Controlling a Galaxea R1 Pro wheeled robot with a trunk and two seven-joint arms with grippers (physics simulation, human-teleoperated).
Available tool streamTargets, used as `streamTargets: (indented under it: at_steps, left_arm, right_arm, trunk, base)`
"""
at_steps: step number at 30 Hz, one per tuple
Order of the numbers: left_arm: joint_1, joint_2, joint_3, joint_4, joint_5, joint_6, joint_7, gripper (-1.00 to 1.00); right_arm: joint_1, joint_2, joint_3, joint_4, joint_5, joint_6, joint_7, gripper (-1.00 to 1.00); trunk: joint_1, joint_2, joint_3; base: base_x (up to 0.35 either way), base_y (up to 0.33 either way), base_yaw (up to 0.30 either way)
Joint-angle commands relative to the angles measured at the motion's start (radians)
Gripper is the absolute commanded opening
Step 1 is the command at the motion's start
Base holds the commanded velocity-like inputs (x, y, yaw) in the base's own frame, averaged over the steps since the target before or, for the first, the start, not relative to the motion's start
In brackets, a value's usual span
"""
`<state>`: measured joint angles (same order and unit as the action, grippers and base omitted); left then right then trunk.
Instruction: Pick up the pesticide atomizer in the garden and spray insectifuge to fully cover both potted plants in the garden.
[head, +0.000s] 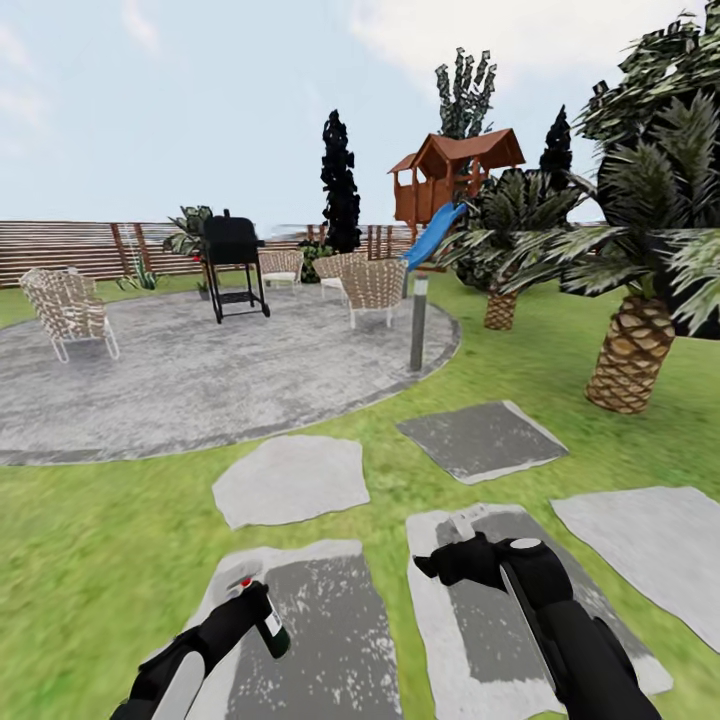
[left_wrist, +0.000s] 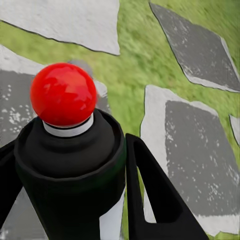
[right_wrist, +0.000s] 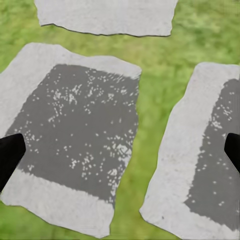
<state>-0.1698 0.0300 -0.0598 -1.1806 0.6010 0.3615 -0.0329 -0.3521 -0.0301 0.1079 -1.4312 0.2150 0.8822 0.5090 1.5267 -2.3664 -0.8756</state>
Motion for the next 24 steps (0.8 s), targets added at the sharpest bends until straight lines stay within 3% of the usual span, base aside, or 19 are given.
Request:
streamTargets:
  at_steps: [1, 24]
  left_arm:
    - [0.0, 0.001, -0.001, -0.001, 0.005, 0.004, 0.001, -1.0]
    - [0.0, 0.002, 0.0, 0.01, 0.003, 0.001, 0.008, -1.0]
  right_arm:
    - [-0.001, -0.001, 0.001, -0.001, 0.011, 0.003, 0.008, 1.0]
    - [-0.022, -0.003, -0.008, -0.103, 0.021, -0.017, 0.013, 1.0]
  trunk:
    - [0.0, 0.0, -0.001]
    - [0.0, 0.0, -0.001]
  base:
    - [0.322, 0.113, 0.0]
    - [0.322, 0.113, 0.0]
